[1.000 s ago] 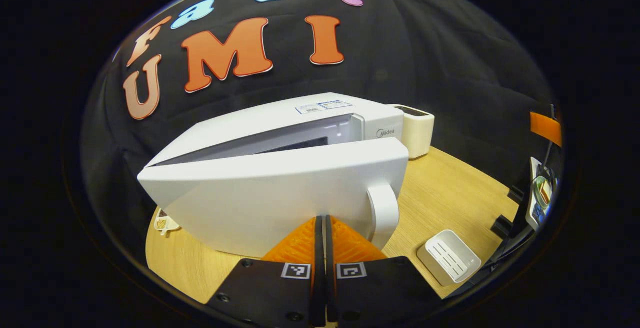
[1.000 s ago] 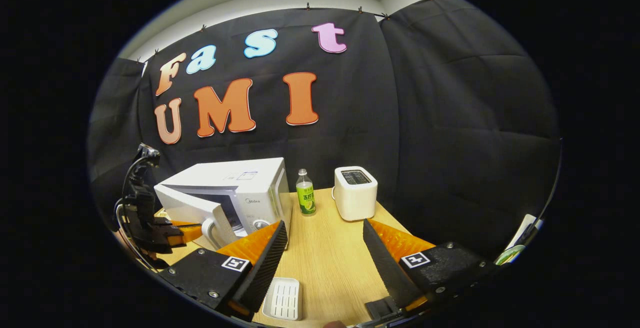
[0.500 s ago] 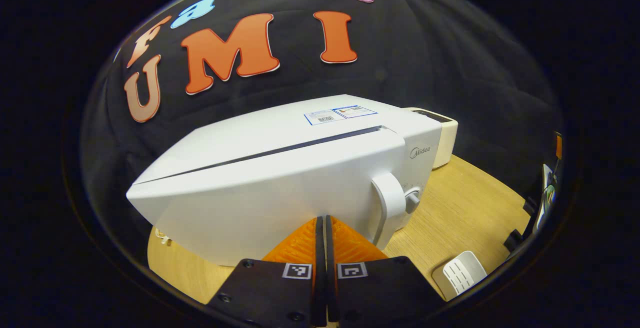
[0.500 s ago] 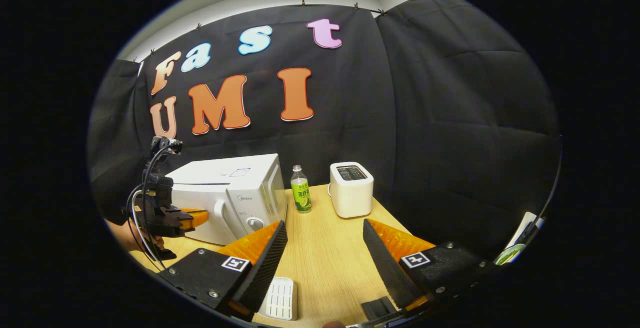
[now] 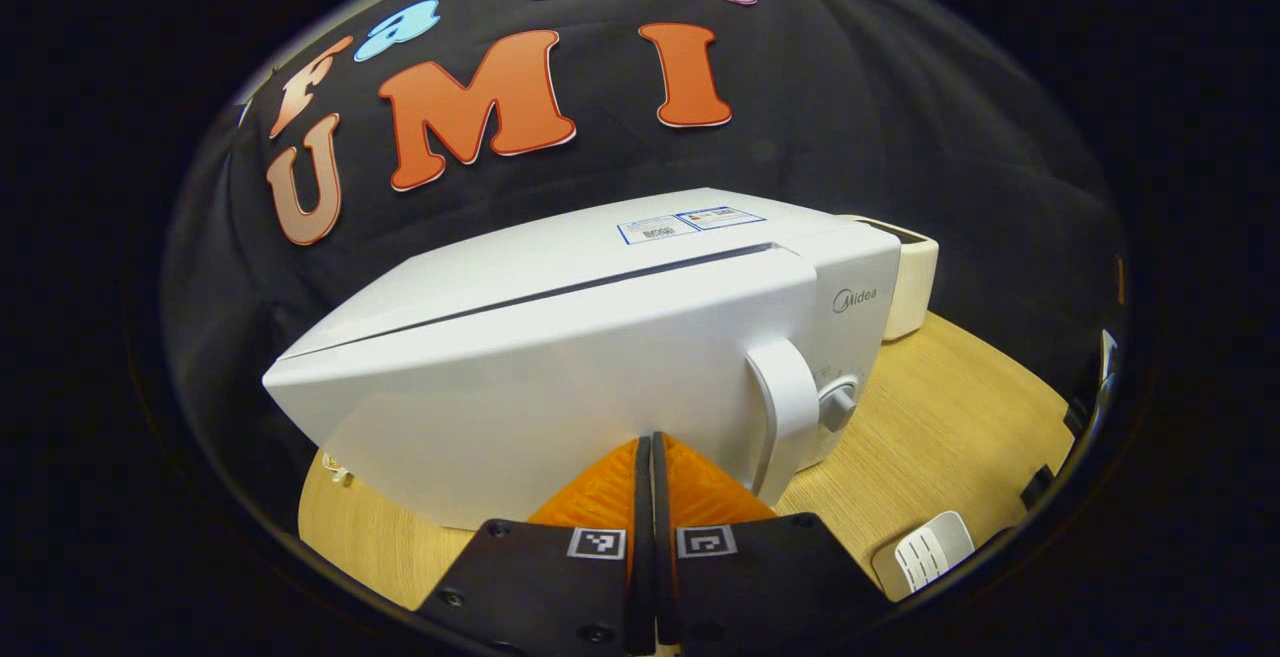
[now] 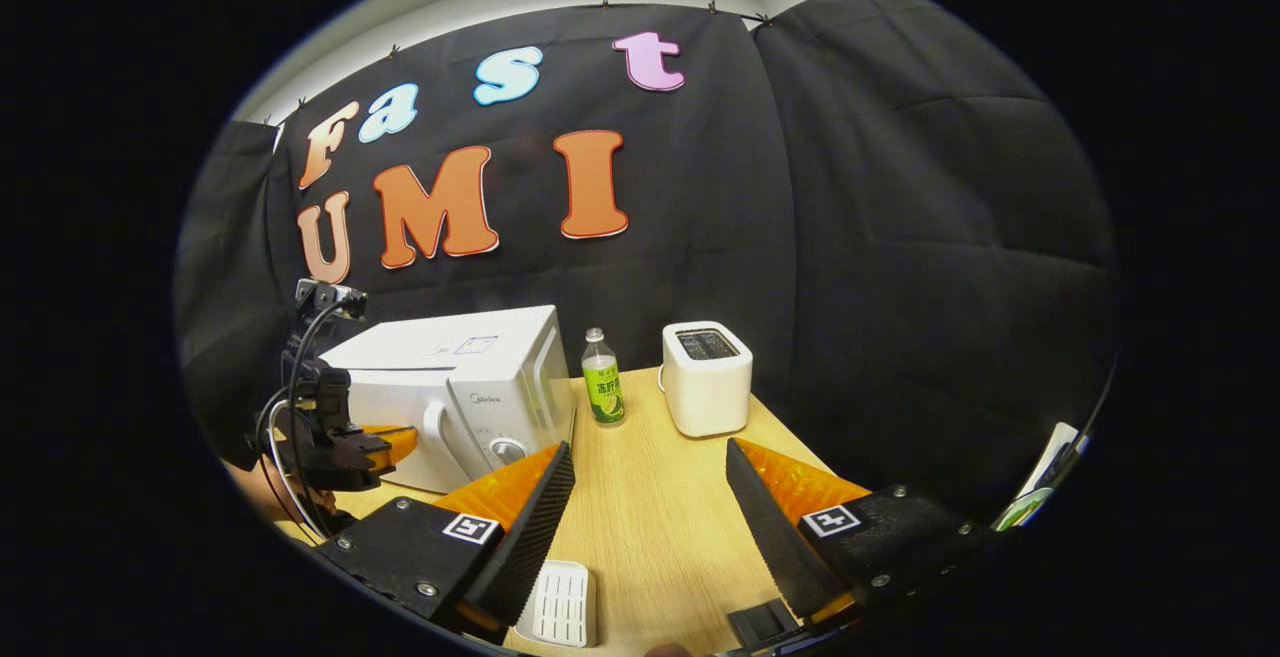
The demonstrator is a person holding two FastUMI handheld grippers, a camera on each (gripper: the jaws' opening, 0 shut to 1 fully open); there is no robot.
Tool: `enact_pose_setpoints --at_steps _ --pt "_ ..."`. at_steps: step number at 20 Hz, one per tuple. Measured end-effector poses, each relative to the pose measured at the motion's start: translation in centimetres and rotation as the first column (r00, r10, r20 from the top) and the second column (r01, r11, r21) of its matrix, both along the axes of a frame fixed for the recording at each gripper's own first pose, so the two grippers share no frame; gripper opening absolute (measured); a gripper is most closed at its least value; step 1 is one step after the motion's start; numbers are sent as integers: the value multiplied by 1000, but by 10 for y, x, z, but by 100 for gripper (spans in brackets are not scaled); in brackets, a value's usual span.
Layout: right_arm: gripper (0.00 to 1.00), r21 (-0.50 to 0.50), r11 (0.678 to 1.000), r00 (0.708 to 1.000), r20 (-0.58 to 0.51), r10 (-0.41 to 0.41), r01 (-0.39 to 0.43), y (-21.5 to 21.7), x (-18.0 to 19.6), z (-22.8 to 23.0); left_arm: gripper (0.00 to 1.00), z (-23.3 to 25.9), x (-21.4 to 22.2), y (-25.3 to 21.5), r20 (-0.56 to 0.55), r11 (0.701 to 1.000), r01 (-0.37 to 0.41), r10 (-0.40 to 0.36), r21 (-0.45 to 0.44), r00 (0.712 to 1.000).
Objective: Open the microwave oven with the left hand, put the food in, and close the microwave oven.
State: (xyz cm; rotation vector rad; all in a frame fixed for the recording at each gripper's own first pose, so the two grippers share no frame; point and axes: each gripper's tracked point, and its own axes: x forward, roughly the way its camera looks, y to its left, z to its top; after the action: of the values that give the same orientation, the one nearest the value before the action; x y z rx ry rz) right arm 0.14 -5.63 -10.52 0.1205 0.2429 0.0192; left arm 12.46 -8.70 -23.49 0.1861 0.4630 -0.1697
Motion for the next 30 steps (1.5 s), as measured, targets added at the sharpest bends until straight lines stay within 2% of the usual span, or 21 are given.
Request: enact_pose_setpoints --at_steps 1,2,9,10,11,12,18,22,30 --pt "95 -3 1000 1000 -1 3 -3 1 0 0 5 -7 0 -3 -24 999 -9 8 -31 1000" --pt "95 -5 1000 1000 -1 7 -7 1 -1 -1 5 -9 -3 -5 -39 999 -14 13 -44 999" --pt "95 -8 1000 1000 7 9 -9 1 -8 5 5 -14 -3 2 -69 999 -23 21 -26 997" --pt "95 -8 1000 1000 9 10 -10 1 -9 7 5 -8 -3 7 -53 999 -38 37 -15 998" --pt "95 -8 1000 1000 13 10 -10 1 -9 9 0 3 -2 15 -22 999 -54 54 3 998" --pt "95 -7 1000 1000 19 13 -13 1 -9 11 5 12 -5 21 2 998 -57 57 10 998" --pt "95 -11 999 998 52 41 -40 10 -8 26 5 77 -31 53 141 997 -75 72 16 987" --pt "95 -32 998 995 71 63 -61 19 -6 36 5 103 -51 71 167 995 -91 94 -27 981" --pt "95 -66 994 990 101 98 -91 37 0 57 7 151 -90 137 210 982 -184 191 -53 959"
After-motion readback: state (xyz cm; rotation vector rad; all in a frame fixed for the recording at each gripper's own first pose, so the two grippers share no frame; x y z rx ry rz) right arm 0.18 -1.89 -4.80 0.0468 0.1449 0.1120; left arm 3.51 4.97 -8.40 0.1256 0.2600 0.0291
